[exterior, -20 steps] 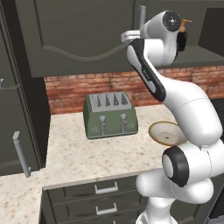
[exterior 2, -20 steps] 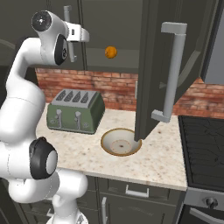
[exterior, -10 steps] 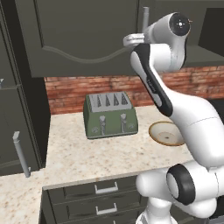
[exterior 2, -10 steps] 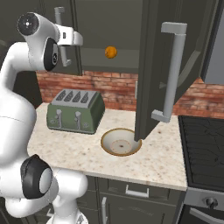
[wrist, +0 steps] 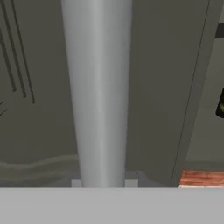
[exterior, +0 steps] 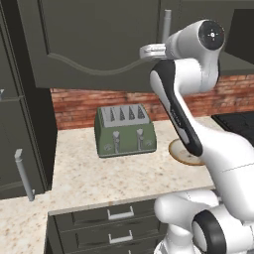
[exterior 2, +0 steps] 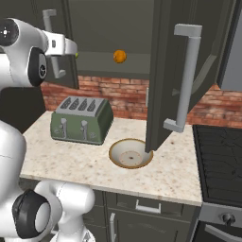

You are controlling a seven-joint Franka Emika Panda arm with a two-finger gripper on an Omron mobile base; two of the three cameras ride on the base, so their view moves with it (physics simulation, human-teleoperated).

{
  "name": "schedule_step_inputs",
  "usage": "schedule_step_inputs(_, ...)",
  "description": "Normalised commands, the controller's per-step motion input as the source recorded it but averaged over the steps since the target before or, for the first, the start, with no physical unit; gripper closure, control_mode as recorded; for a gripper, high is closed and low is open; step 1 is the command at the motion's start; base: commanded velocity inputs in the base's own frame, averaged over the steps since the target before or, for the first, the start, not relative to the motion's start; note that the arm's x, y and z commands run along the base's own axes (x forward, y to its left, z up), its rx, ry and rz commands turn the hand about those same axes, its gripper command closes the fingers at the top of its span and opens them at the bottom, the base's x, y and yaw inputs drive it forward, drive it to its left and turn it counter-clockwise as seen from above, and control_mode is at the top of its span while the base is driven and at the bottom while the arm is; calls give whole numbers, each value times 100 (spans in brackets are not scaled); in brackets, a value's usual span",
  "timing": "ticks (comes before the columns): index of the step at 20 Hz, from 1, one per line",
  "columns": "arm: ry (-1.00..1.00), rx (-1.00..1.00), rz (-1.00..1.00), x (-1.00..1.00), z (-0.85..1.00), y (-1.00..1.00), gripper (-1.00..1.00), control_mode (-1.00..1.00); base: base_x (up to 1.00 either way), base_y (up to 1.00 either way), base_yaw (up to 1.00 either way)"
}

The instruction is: Open the cabinet. Pick the mango and orange from the cabinet and place them into the bowl. Then close the cabinet.

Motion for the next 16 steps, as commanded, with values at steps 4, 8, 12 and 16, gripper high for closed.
schedule_step_inputs(4,0,0,0,-63,0,0,100,-100,0,0,0)
schedule_step_inputs(8,0,0,0,-59,0,0,100,-100,0,0,0)
schedule_step_inputs(12,0,0,0,-47,0,0,100,-100,0,0,0)
schedule_step_inputs(16,0,0,0,-11,0,0,100,-100,0,0,0)
